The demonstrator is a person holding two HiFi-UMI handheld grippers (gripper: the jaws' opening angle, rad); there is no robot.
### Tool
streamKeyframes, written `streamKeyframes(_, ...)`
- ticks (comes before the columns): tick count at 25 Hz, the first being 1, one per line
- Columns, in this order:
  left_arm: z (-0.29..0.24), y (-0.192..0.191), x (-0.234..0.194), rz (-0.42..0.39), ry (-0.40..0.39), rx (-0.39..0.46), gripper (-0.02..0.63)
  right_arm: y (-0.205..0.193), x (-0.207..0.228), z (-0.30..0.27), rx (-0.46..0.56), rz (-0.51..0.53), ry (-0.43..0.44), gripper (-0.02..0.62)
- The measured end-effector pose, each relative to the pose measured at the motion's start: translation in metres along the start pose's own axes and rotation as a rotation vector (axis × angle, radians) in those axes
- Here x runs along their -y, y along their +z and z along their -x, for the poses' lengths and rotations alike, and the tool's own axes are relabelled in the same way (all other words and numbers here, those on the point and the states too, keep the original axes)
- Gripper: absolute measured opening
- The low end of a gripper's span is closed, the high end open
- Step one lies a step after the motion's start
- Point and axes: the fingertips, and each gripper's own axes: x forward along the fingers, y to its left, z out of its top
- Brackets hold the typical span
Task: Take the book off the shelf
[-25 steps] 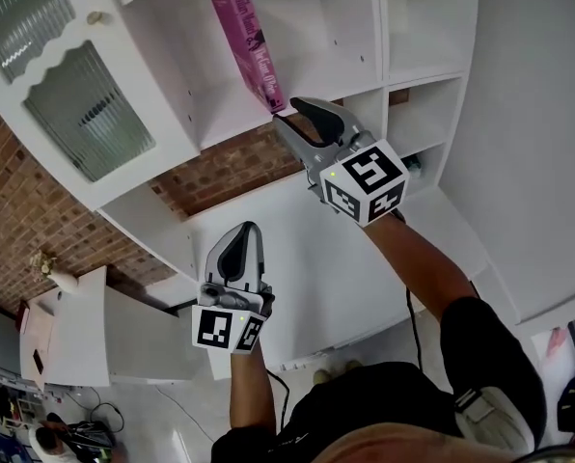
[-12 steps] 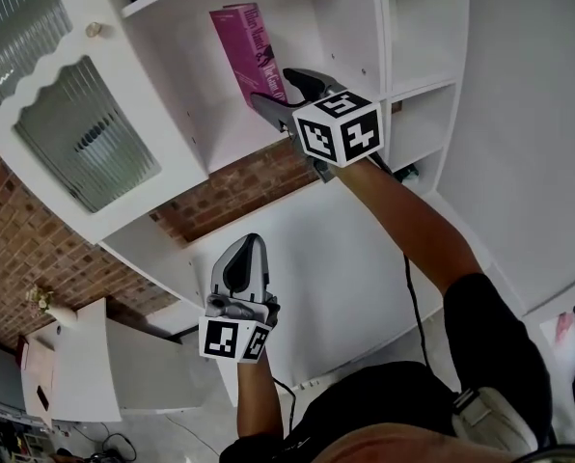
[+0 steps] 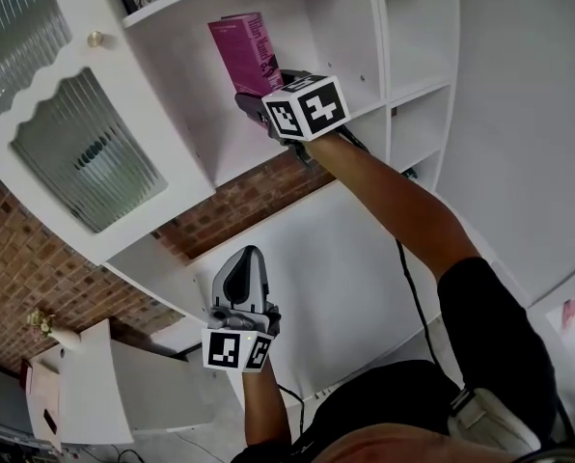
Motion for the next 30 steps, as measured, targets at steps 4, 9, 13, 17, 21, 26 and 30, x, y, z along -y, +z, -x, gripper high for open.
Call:
streamKeyframes(4,0.005,0.0,-0.008,0.004,0.006,0.002,-0.002,-0.003,0.009,-0.003,-0.005,0.015,-0.038,0.201)
streamKeyframes(9,0.008,0.0,-0.011,0.011,0.001,0.005,-0.002,-0.002,0.01,0.001,0.018,0.001,-0.049,0.146)
streamKeyframes(13,0.006,0.003,-0.01,0.013,-0.011,0.009,-0.002,0.002,0.007,0.009,0.05,0.016,-0.056,0.143)
streamKeyframes(17,0.002,0.006,-0.006,0.012,-0.022,0.015,-0.002,0.013,0.005,0.032,0.104,0.001,-0.045,0.143)
streamKeyframes(21,-0.001,0.011,0.002,0.007,-0.033,0.028,-0.002,0.024,0.0,0.071,0.169,-0.02,-0.022,0.143)
streamKeyframes(26,-0.004,0.023,0.011,-0.001,-0.04,0.049,-0.002,0.031,-0.013,0.128,0.243,-0.022,0.005,0.143)
streamKeyframes(30,-0.007,0.031,0.023,-0.009,-0.046,0.068,-0.002,0.028,-0.024,0.174,0.293,-0.019,0.027,0.143)
